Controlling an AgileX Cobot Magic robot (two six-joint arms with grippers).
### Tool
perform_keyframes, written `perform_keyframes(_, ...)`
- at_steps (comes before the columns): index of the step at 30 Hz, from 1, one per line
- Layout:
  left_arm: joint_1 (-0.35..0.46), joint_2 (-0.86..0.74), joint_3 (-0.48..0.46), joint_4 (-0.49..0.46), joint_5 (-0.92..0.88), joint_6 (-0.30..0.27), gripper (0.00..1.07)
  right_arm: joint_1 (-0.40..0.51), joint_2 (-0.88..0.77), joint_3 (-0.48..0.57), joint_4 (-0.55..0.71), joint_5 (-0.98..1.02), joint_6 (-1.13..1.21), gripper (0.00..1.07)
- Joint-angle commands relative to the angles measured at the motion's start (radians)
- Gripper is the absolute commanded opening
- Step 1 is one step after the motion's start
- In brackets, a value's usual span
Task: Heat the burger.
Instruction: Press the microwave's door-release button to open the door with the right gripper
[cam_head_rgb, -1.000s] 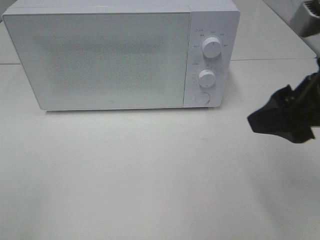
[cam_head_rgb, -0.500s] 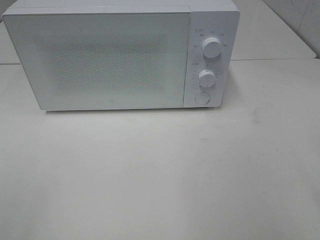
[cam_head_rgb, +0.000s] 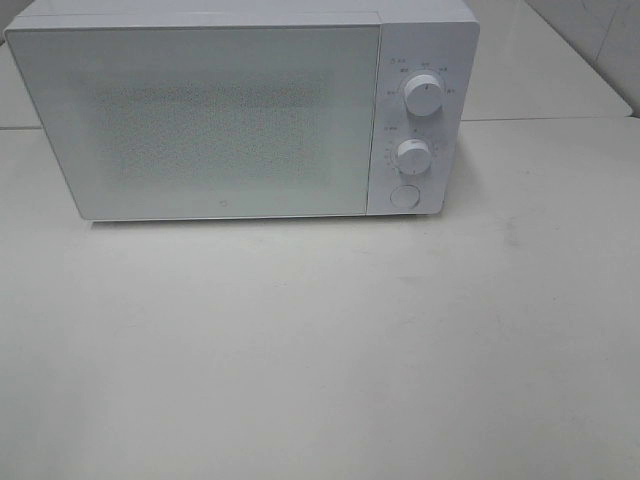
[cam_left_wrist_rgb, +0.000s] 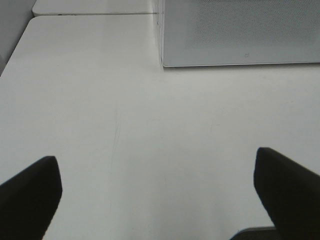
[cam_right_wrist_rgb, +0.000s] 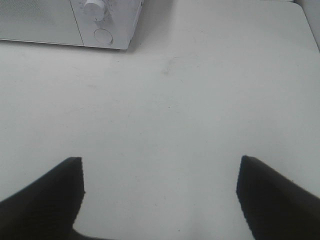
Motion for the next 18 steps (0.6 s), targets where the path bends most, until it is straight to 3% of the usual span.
perform_keyframes(1, 0.003, -0.019, 0.0, -0.004, -0.012, -0.004, 0.99, -0.024, -0.055, 0.027, 0.018, -0.023, 0.004, 0.8)
perform_keyframes(18, 0.003, -0.007, 0.0, -0.004, -0.012, -0.004, 0.99, -0.046, -0.104, 0.027, 0.02, -0.022, -0.003, 0.74)
